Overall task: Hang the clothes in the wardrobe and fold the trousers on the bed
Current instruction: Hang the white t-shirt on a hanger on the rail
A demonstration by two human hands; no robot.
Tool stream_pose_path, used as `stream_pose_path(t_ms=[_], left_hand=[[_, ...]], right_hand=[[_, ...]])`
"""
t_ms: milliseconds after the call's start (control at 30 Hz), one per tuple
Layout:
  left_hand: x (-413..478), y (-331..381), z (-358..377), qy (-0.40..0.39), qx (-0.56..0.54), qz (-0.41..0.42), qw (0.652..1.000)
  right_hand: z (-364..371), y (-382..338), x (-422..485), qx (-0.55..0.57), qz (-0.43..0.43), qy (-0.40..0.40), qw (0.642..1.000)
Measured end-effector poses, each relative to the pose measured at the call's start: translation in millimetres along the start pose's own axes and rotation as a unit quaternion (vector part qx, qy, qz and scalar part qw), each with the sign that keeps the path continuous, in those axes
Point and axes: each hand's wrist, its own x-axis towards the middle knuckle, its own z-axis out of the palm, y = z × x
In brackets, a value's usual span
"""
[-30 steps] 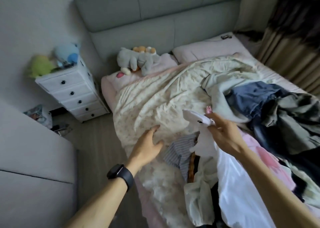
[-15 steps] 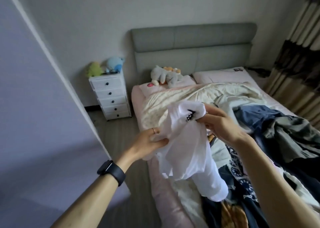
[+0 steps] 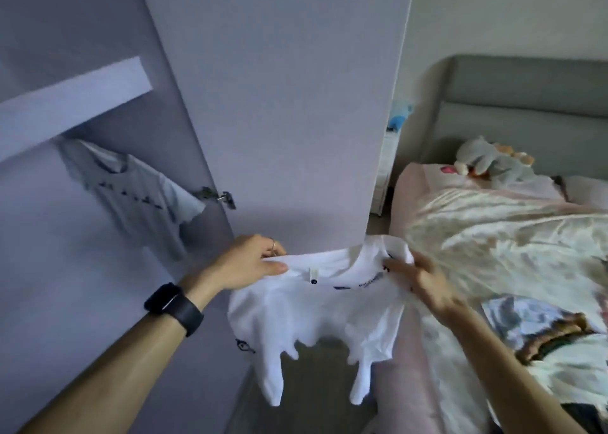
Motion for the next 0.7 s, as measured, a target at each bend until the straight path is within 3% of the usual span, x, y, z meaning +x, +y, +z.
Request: stream_pose_path(t_ms=[133,400,500,600,700], left_hand=[[-34.2,-39.1,-19.4,0.033,0.064,-0.054,0.996],[-142.3,-139.4,-40.0,0.065,0.092,-0.241,0.964],[-166.4,-148.8,-42.7,0.107,-0.069,-0.281,0.951],[-185.5,-139.2,-43.3,0.163,-0.340,-0.276,0.884],[-202.1,-130.6,-47.3,0.201,-0.444,-0.264,0.832]], right_hand=[[63.0,-5.8,15.5,-0.142,-0.083,-0.028,0.986],[141.7,-5.8,66.7,-0.195,-0.121,-0.125,0.965],[166.4,-14.6,92.8,-0.192,-0.121,-0.170,0.959],[189.4,-21.2,108.7,-0.133,-0.099,-0.230,0.959],[210.3,-46.6,126.5,-0.117,-0.114,-0.297,0.941]])
